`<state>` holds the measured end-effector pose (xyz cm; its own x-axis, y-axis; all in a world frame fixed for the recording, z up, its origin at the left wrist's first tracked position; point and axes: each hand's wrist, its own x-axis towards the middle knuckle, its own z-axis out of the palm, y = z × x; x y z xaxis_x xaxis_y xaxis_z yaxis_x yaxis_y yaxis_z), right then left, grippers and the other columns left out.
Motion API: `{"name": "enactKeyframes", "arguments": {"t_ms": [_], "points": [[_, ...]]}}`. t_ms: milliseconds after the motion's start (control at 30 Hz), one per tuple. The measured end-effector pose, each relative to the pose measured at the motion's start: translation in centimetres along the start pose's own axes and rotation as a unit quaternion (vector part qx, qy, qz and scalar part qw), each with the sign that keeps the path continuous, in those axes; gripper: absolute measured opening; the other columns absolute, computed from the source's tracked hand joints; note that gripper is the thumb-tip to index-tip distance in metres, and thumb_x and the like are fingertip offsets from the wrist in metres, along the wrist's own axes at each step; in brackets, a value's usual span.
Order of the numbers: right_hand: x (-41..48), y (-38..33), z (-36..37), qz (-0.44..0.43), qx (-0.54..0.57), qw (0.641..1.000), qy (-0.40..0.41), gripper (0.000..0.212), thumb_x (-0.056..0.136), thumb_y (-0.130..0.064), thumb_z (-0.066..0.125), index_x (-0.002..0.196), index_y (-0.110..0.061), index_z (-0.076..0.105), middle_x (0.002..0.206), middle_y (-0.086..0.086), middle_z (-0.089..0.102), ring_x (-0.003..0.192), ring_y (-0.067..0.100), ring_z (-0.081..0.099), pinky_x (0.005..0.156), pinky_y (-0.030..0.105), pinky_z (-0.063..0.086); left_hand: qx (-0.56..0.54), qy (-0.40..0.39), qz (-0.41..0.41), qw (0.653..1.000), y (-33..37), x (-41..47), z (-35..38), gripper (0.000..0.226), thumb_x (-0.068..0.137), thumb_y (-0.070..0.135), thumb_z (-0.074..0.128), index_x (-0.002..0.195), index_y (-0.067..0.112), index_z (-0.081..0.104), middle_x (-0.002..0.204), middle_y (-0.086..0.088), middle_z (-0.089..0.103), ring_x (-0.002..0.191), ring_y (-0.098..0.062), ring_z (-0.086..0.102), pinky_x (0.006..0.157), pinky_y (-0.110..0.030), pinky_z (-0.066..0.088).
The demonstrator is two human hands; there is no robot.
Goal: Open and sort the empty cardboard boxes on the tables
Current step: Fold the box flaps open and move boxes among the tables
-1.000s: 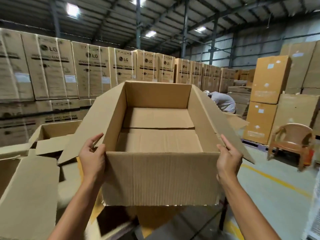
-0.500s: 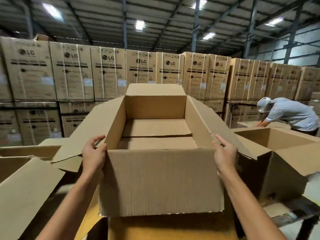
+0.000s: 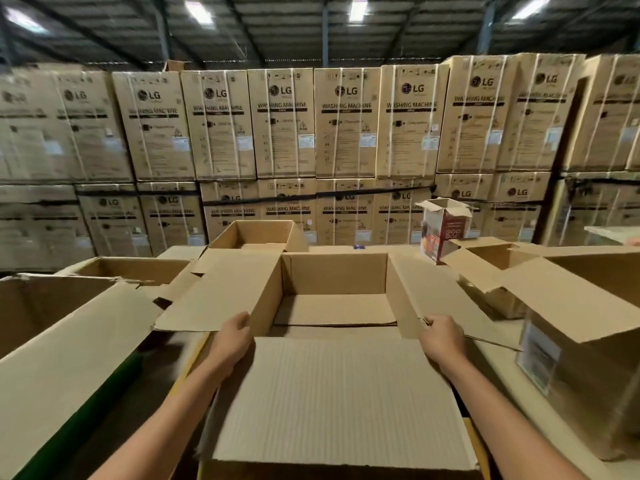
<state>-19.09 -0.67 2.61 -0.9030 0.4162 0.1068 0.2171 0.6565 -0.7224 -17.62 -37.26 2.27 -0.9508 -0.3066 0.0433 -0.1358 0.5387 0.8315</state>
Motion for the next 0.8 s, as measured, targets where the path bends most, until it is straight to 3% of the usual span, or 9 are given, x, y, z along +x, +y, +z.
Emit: {"name": "enactKeyframes", "arguments": {"t_ms": [167, 233, 333, 433, 500, 567, 600, 667, 800], "points": [[-1.4, 0.0, -0.3, -0.043, -0.219, 0.972, -0.069, 0.025, 0.095, -0.010, 0.051, 0.117, -0.010, 0.062, 0.118, 0.012, 0.064, 0.108, 0.034, 0.061, 0.076, 0.033, 0.045, 0.163, -0.149, 0.004, 0.975, -0.3, 0.3, 0.1, 0.065, 0.098, 0.031, 0.050, 0.155, 0.009, 0.027, 0.160, -0.008, 0.030, 0.146, -0.023, 0.030, 0.116, -0.027, 0.021], [-1.9, -0.4, -1.1, -0.072, -0.296, 0.948, -0.093, 0.029, 0.096, -0.011, 0.048, 0.123, -0.010, 0.058, 0.123, 0.011, 0.061, 0.112, 0.032, 0.060, 0.078, 0.033, 0.043, 0.246, -0.188, -0.011, 0.951, 0.5, 0.6, -0.3, 0.060, 0.102, 0.034, 0.049, 0.152, 0.006, 0.033, 0.158, -0.011, 0.034, 0.145, -0.026, 0.034, 0.114, -0.028, 0.027], [-1.8, -1.6, -2.8, -0.106, -0.379, 0.912, -0.114, 0.032, 0.095, -0.019, 0.052, 0.126, -0.013, 0.057, 0.124, 0.009, 0.061, 0.112, 0.030, 0.060, 0.079, 0.034, 0.041, 0.365, -0.223, -0.032, 0.903, 2.0, 1.3, -1.4, 0.051, 0.093, 0.049, 0.054, 0.118, 0.006, 0.066, 0.117, -0.015, 0.069, 0.102, -0.030, 0.069, 0.085, -0.037, 0.058], [-1.2, -3.0, -3.5, -0.122, -0.412, 0.893, -0.137, 0.026, 0.092, -0.022, 0.057, 0.117, -0.016, 0.059, 0.104, 0.003, 0.062, 0.091, 0.025, 0.062, 0.073, 0.032, 0.043, 0.442, -0.170, 0.015, 0.880, 3.4, 2.2, -2.1, 0.037, 0.093, 0.039, 0.054, 0.099, 0.007, 0.071, 0.092, -0.010, 0.074, 0.073, -0.024, 0.074, 0.070, -0.037, 0.063], [-0.5, -3.8, -3.2, -0.143, -0.418, 0.887, -0.134, 0.016, 0.092, -0.021, 0.056, 0.106, -0.016, 0.060, 0.084, -0.001, 0.057, 0.077, 0.022, 0.060, 0.069, 0.031, 0.046, 0.480, -0.141, 0.075, 0.863, 5.1, 2.7, -2.0, 0.032, 0.095, 0.036, 0.054, 0.099, 0.010, 0.071, 0.087, -0.005, 0.073, 0.065, -0.019, 0.072, 0.066, -0.032, 0.062], [0.3, -4.6, -2.5, -0.178, -0.416, 0.882, -0.132, 0.008, 0.092, -0.023, 0.057, 0.095, -0.016, 0.060, 0.077, -0.001, 0.057, 0.074, 0.021, 0.059, 0.066, 0.030, 0.045, 0.478, -0.172, 0.110, 0.854, 6.4, 3.4, -1.0, 0.028, 0.096, 0.038, 0.056, 0.104, 0.015, 0.069, 0.090, -0.002, 0.072, 0.064, -0.016, 0.072, 0.064, -0.030, 0.062], [0.7, -5.0, -1.9, -0.200, -0.412, 0.878, -0.142, 0.011, 0.093, -0.028, 0.059, 0.092, -0.017, 0.061, 0.081, 0.000, 0.061, 0.076, 0.022, 0.061, 0.066, 0.030, 0.045, 0.482, -0.198, 0.120, 0.845, 6.8, 4.0, -0.1, 0.027, 0.096, 0.039, 0.057, 0.108, 0.017, 0.068, 0.095, -0.002, 0.072, 0.069, -0.016, 0.072, 0.065, -0.030, 0.061], [2.0, -5.7, 0.3, -0.236, -0.392, 0.871, -0.179, 0.026, 0.093, -0.041, 0.063, 0.106, -0.019, 0.067, 0.104, 0.003, 0.069, 0.094, 0.024, 0.064, 0.074, 0.032, 0.048, 0.491, -0.232, 0.157, 0.825, 6.7, 5.9, 2.1, 0.037, 0.093, 0.042, 0.062, 0.121, 0.018, 0.065, 0.112, -0.003, 0.071, 0.091, -0.019, 0.069, 0.079, -0.032, 0.057], [4.8, -6.1, 5.9, -0.244, -0.368, 0.857, -0.266, 0.060, 0.084, -0.054, 0.071, 0.135, -0.023, 0.058, 0.134, 0.001, 0.061, 0.120, 0.025, 0.058, 0.090, 0.035, 0.049, 0.460, -0.291, 0.175, 0.821, 5.0, 10.2, 6.8, 0.076, 0.088, 0.044, 0.070, 0.150, 0.017, 0.037, 0.148, -0.007, 0.049, 0.131, -0.027, 0.050, 0.108, -0.038, 0.042]]}}
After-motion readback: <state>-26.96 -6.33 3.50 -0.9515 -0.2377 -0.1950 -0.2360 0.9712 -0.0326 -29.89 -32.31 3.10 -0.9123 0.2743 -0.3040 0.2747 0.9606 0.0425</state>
